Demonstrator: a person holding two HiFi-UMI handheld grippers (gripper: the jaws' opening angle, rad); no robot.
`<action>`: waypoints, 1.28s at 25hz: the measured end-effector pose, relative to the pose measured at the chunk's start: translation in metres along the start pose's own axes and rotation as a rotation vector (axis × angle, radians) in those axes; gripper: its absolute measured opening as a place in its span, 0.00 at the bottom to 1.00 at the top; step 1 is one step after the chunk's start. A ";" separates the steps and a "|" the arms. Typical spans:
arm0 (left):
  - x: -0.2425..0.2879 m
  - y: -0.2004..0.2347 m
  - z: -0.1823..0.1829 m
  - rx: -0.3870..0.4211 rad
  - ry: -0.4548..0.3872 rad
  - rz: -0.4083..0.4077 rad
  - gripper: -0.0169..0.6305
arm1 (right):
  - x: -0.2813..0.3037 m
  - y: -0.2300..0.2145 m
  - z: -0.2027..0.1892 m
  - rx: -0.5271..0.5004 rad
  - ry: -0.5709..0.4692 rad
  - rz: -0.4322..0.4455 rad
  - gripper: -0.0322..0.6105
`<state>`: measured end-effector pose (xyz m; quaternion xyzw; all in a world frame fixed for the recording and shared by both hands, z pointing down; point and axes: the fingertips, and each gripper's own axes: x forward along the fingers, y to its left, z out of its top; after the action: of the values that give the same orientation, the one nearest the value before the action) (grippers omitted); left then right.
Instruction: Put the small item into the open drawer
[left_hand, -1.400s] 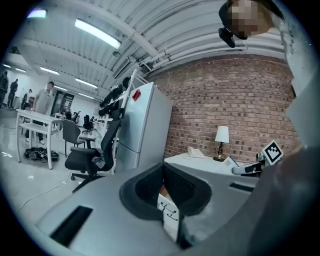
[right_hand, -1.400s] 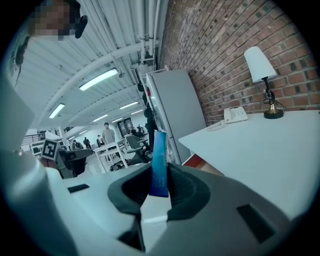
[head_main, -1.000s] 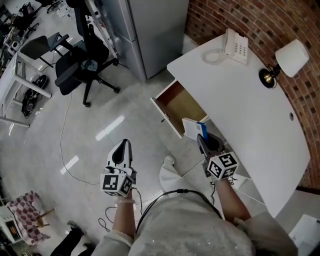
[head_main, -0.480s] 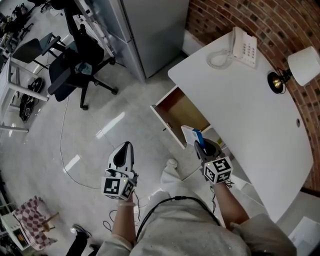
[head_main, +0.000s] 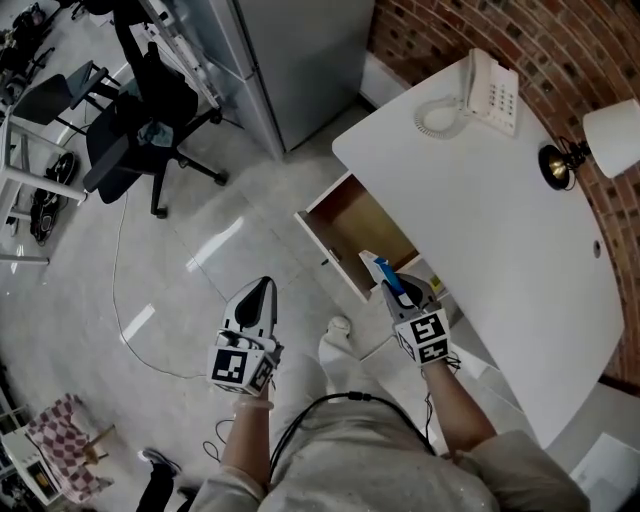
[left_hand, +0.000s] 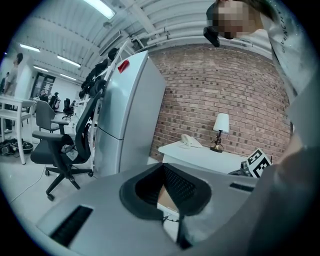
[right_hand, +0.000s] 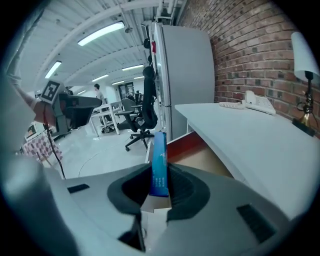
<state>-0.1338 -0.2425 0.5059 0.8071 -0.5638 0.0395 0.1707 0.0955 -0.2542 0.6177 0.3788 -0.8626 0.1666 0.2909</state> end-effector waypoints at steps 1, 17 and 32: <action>0.001 -0.001 -0.002 0.000 0.006 -0.004 0.03 | 0.002 0.001 -0.002 -0.017 0.010 0.002 0.17; 0.050 -0.001 -0.023 -0.003 0.074 -0.118 0.03 | 0.040 0.012 -0.036 -0.354 0.225 0.031 0.18; 0.070 0.005 -0.048 -0.014 0.084 -0.146 0.03 | 0.075 0.011 -0.069 -0.436 0.387 0.031 0.18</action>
<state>-0.1066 -0.2908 0.5702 0.8425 -0.4961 0.0567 0.2021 0.0721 -0.2536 0.7180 0.2555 -0.8122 0.0508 0.5219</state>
